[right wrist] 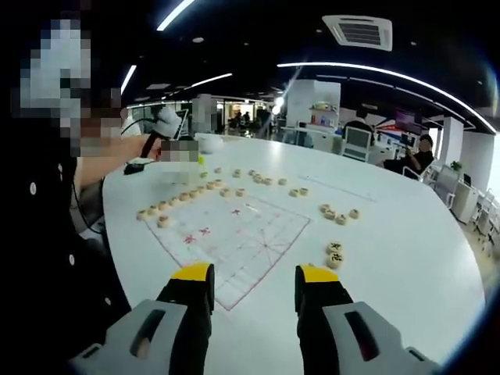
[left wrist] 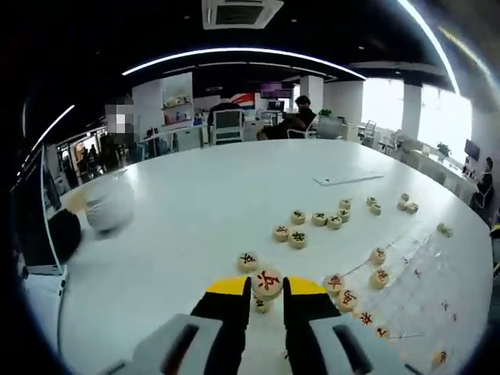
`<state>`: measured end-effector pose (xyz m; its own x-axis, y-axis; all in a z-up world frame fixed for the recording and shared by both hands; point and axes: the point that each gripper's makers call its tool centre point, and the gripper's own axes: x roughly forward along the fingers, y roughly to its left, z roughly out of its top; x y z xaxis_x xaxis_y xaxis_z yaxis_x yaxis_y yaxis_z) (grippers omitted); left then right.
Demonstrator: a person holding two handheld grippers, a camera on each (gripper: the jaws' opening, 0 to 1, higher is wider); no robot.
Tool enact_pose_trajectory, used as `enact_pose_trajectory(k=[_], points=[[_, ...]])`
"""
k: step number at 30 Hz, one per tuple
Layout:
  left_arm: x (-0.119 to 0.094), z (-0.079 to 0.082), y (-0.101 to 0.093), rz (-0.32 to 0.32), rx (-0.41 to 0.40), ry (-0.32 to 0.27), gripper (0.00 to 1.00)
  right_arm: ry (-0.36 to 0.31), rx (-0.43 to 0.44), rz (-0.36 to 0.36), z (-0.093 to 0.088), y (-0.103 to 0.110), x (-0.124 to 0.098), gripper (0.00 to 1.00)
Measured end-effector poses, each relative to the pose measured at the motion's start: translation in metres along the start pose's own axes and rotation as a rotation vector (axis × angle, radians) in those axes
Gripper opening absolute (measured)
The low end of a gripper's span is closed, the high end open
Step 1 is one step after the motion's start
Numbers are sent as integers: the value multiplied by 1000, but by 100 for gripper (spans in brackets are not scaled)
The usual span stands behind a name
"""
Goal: Pick up the chess pieces one by one and place each piece onto its starting position on the chessboard, setting the pieces on their correct points until all the chess pieces are arranged in the starting layout
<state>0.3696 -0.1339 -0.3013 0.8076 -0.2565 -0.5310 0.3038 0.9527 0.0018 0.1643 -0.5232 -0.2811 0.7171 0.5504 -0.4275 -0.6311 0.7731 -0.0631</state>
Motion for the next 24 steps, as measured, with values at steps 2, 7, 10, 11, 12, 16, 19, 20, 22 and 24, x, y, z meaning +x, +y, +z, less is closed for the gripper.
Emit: enact_pose_trajectory(k=[2, 7, 10, 11, 12, 16, 19, 20, 22, 24], points=[[-6, 7, -17, -33, 17, -20, 19, -4, -2, 1, 0, 0, -2, 42], [-17, 15, -63, -119, 50, -42, 19, -17, -2, 1, -1, 1, -7, 42], [-20, 17, -93, -186, 61, -48, 19, -24, 0, -1, -1, 1, -10, 42], [-21, 16, -101, -205, 71, -44, 19, -26, 1, -2, -2, 1, -11, 42], [-21, 15, -106, -214, 75, -40, 19, -28, 2, -2, -2, 1, -11, 42], [-19, 6, -139, -268, 132, -10, 19, -34, 5, -9, -3, 0, -15, 42], [-18, -6, -165, -290, 186, 18, 19, -36, 8, -11, -5, -1, -17, 42], [-15, -8, -169, -291, 194, 25, 19, -35, 9, -13, -6, -2, -17, 42], [-10, -14, -173, -304, 208, 44, 19, -36, 14, -15, -7, -3, -18, 42], [-5, -21, -181, -318, 213, 66, 19, -36, 19, -19, -8, -4, -18, 42]])
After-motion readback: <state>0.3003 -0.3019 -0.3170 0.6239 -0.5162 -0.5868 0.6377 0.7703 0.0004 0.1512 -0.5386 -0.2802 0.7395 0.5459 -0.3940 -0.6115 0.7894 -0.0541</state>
